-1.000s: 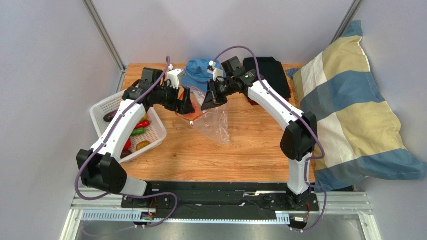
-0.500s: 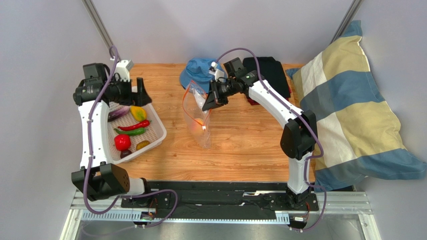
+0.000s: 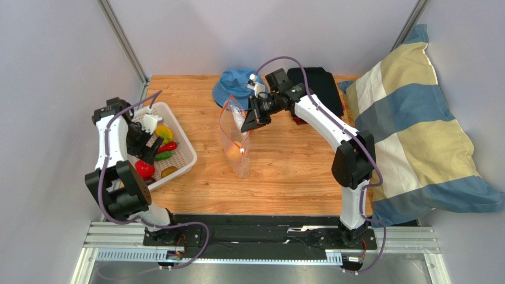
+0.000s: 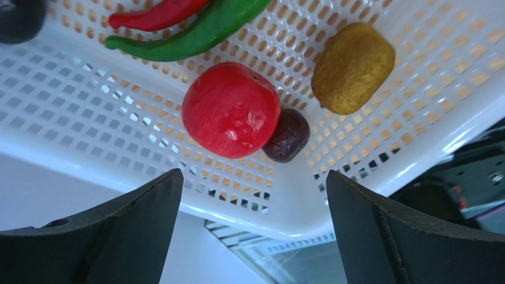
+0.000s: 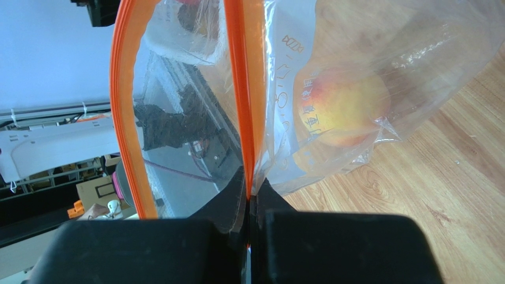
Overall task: Place the food in the zip-top bag and seal the zipper
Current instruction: Pick up the fake fruit from the bin, then place the fake fruit in the zipper food storage bag.
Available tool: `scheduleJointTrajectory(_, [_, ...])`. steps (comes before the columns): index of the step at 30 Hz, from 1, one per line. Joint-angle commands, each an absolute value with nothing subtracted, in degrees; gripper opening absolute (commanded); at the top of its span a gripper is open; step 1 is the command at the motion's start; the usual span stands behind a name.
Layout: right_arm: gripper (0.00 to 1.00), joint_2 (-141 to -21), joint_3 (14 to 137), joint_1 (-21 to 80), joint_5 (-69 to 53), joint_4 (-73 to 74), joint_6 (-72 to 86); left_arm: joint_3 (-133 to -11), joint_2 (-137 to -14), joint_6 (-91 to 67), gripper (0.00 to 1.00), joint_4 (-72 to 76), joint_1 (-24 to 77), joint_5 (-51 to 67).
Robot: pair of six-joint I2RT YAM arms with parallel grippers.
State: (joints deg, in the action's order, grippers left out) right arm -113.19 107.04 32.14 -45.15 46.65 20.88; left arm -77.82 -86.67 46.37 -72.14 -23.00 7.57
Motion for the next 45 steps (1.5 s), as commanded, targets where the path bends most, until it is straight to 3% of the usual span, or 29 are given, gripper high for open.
scheduleJointTrajectory(1, [0.0, -112.24, 109.07, 31.99, -44.92, 47.63, 18.11, -76.99, -92.26, 57.47, 0.99, -70.22, -23.11, 3.78])
scheduleJointTrajectory(15, [0.0, -111.88, 110.13, 31.99, -42.63, 48.08, 16.08, -76.11, -103.62, 61.35, 0.99, -64.86, -22.68, 0.09])
scheduleJointTrajectory(18, [0.0, -112.06, 110.39, 31.99, -42.36, 48.16, 15.91, -78.3, -103.28, 61.35, 0.85, -67.4, -22.24, 1.31])
scheduleJointTrajectory(19, [0.0, -112.06, 110.3, 31.99, -42.19, 48.16, 15.91, -80.66, -102.31, 61.0, 0.77, -68.8, -22.06, 2.45])
scheduleJointTrajectory(20, [0.0, -112.06, 110.13, 31.99, -42.1, 48.08, 15.82, -82.08, -101.7, 60.21, 0.62, -70.47, -21.89, 5.85])
scheduleJointTrajectory(22, [0.0, -111.8, 109.69, 31.99, -41.66, 48.16, 15.91, -87.59, -99.25, 58.46, 0.53, -75.74, -21.53, 9.73])
scheduleJointTrajectory(29, [0.0, -112.41, 107.93, 32.43, -42.19, 46.85, 18.71, -108.17, -91.24, 47.4, 0.45, -86.92, -15.83, 38.82])
scheduleJointTrajectory(31, [0.0, -113.02, 108.46, 32.78, -42.62, 46.85, 19.16, -111.78, -88.7, 38.3, 0.45, -84.48, -11.62, 47.14])
scheduleJointTrajectory(35, [0.0, -114.34, 109.16, 33.66, -43.24, 46.5, 20.48, -106.1, -82.28, 19.02, 0.45, -63.11, -1.87, 54.22])
scheduleJointTrajectory(41, [0.0, -113.91, 109.07, 34.01, -43.59, 46.05, 21.62, -91.42, -76.99, -0.43, 0.45, -35.63, 14.66, 48.09])
scheduleJointTrajectory(45, [0.0, -112.77, 108.46, 34.1, -43.33, 46.49, 21.27, -87.99, -81.2, -0.18, 0.46, -34.63, 20.04, 43.08])
